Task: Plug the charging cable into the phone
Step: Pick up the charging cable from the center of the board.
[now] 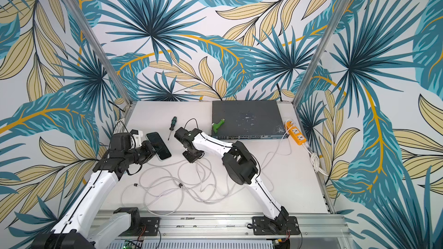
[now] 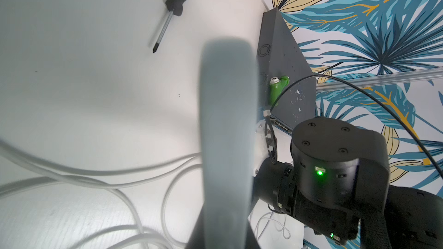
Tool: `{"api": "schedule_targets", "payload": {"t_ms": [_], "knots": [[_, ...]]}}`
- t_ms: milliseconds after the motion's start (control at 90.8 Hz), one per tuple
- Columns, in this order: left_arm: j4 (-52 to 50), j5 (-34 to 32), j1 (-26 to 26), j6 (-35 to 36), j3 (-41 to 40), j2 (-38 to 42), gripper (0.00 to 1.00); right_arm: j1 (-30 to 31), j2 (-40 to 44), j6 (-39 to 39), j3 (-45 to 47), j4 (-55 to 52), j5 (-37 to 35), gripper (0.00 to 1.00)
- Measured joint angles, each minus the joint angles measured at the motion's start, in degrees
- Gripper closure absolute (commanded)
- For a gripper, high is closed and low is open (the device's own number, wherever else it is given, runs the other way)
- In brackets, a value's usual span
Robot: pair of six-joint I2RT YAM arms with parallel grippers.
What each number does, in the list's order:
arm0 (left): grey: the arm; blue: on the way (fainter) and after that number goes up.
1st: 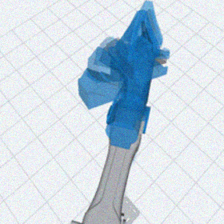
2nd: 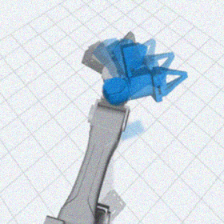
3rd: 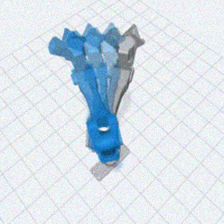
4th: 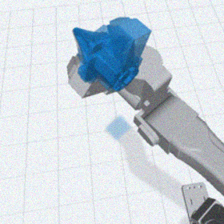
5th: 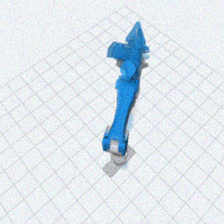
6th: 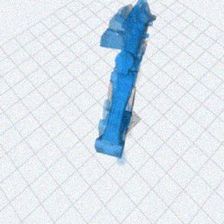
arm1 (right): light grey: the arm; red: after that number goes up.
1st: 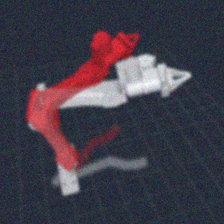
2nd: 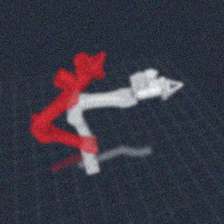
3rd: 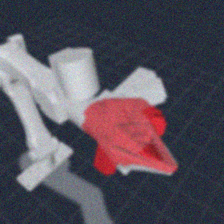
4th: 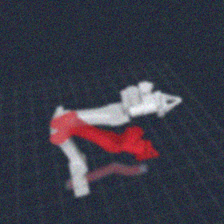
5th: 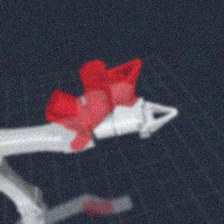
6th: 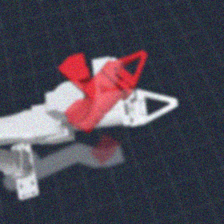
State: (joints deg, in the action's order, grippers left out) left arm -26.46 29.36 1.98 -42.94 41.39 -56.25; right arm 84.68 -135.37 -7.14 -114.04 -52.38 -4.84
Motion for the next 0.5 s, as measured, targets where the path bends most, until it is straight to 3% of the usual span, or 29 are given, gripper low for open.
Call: {"api": "schedule_targets", "payload": {"t_ms": [187,496], "knots": [[0.0,0.04,0.0,0.09,0.0,0.0,1.0,-3.06,4.63,-1.11,3.21,3.63,1.73,0.89],[0.22,1.46,0.02,0.11,1.27,-0.28,1.0,-7.37,24.59,-3.67,8.96,13.09,6.51,0.89]]}}
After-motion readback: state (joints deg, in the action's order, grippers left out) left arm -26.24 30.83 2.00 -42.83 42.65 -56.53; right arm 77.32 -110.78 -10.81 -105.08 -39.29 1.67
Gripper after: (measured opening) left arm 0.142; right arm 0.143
